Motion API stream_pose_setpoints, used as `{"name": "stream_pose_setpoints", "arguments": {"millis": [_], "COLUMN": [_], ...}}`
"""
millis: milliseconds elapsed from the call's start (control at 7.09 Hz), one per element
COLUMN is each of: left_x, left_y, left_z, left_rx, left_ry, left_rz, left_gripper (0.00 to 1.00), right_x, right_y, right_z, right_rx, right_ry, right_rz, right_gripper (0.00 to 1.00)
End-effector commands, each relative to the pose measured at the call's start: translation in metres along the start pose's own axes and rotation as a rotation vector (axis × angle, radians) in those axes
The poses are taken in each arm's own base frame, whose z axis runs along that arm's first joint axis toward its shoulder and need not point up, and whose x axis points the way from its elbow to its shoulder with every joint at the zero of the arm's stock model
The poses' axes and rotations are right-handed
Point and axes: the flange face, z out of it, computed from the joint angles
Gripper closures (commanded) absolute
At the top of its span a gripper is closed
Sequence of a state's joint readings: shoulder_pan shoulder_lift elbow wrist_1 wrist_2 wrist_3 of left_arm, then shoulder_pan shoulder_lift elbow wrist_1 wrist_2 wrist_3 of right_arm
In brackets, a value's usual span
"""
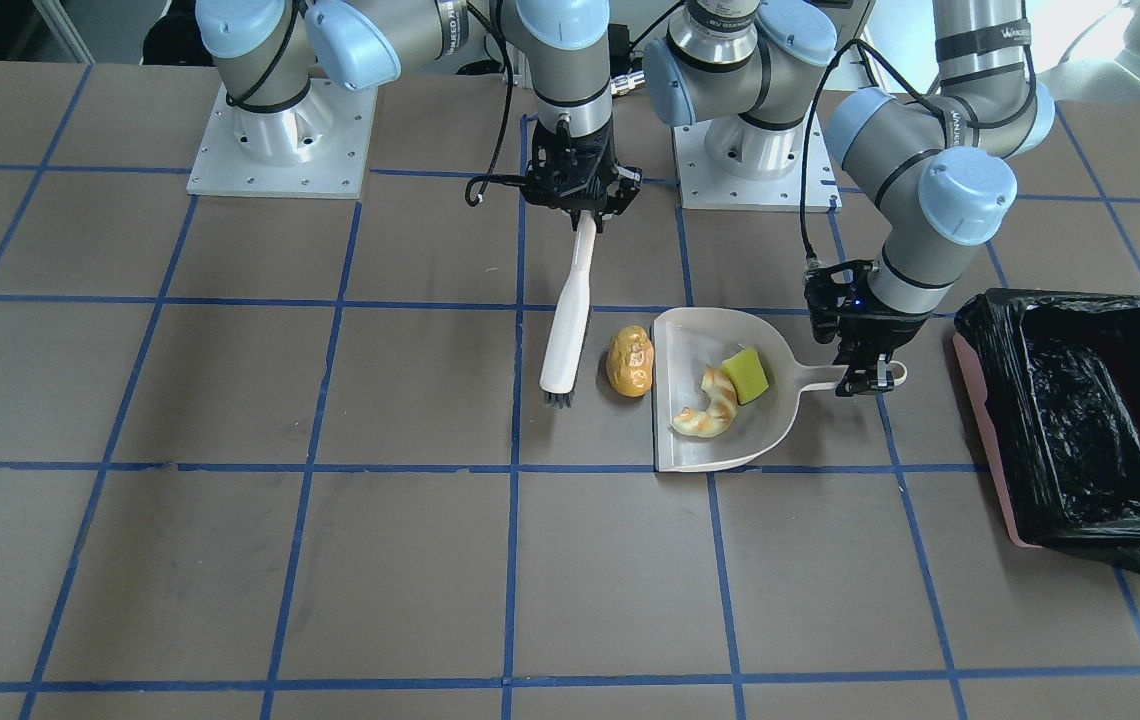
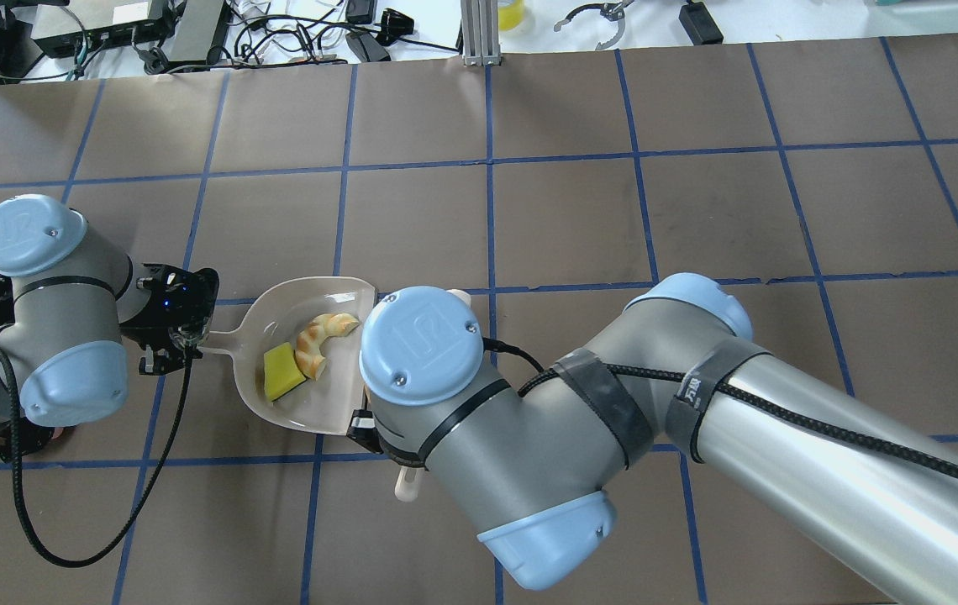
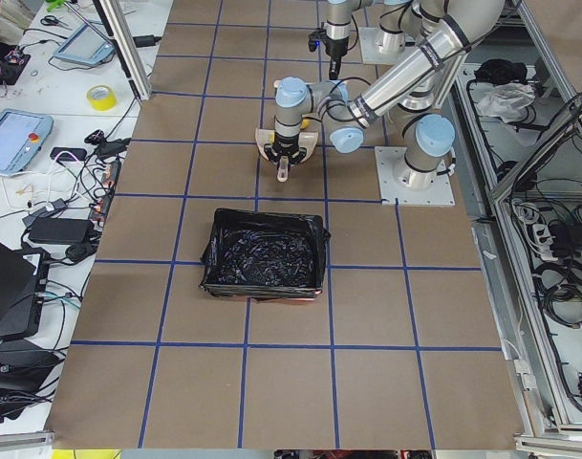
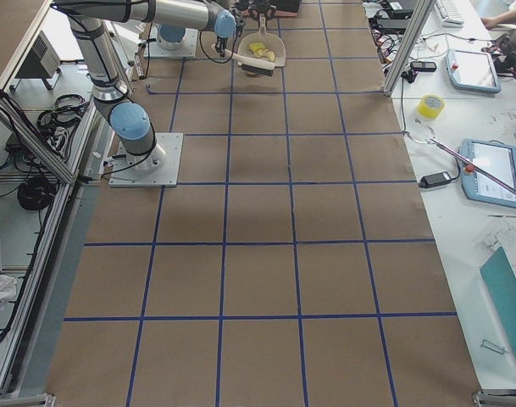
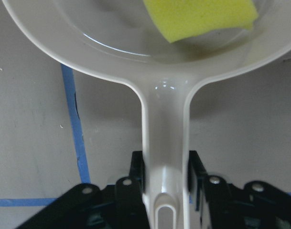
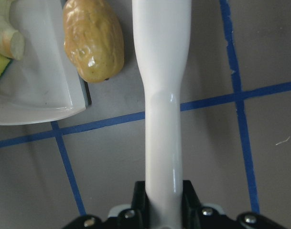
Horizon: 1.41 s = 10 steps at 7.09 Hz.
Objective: Sweep and dump trash into bin
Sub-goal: 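Sweep the potato into the dustpan with the brush while the left gripper angles the dustpan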
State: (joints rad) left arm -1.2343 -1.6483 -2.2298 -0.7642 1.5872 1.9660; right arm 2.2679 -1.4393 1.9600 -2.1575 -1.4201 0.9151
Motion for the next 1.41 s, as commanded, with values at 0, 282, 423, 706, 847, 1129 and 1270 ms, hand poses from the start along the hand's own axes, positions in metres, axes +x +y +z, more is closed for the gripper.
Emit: {"name": "stream_pose_setpoints", "arguments": {"millis": [0, 282, 423, 706, 847, 1129, 1270], "left_x": [0.003, 0.002, 0.001, 0.000, 0.001, 0.001, 0.000], "left_y": [-0.002, -0.001, -0.001, -0.001, -0.001, -0.001, -0.001], "left_z": [0.000, -0.002, -0.003, -0.002, -0.001, 0.000, -0.001], "left_rx": [-0.003, -0.004, -0.005, -0.005, -0.003, -0.004, -0.004], "left_ry": [0.002, -0.001, -0.002, -0.002, 0.002, 0.004, 0.003], "left_rz": [0.004, 0.004, 0.004, 0.001, -0.002, 0.000, 0.000], "left_gripper": [1.00, 1.00, 1.00, 1.00, 1.00, 1.00, 1.00], "right_x": [-0.011, -0.012, -0.015, -0.033, -0.042, -0.074, -0.098], "right_y": [0.008, 0.004, 0.002, 0.005, 0.006, 0.012, 0.021], "right_z": [0.028, 0.046, 0.051, 0.048, 0.052, 0.054, 0.048], "right_rx": [-0.017, -0.032, -0.030, -0.038, -0.042, -0.046, -0.042], "right_ry": [0.014, 0.037, 0.032, -0.090, -0.122, -0.139, -0.161], "right_rz": [-0.026, -0.028, -0.023, -0.017, 0.012, 0.063, 0.074], "right_gripper": [1.00, 1.00, 1.00, 1.00, 1.00, 1.00, 1.00]}}
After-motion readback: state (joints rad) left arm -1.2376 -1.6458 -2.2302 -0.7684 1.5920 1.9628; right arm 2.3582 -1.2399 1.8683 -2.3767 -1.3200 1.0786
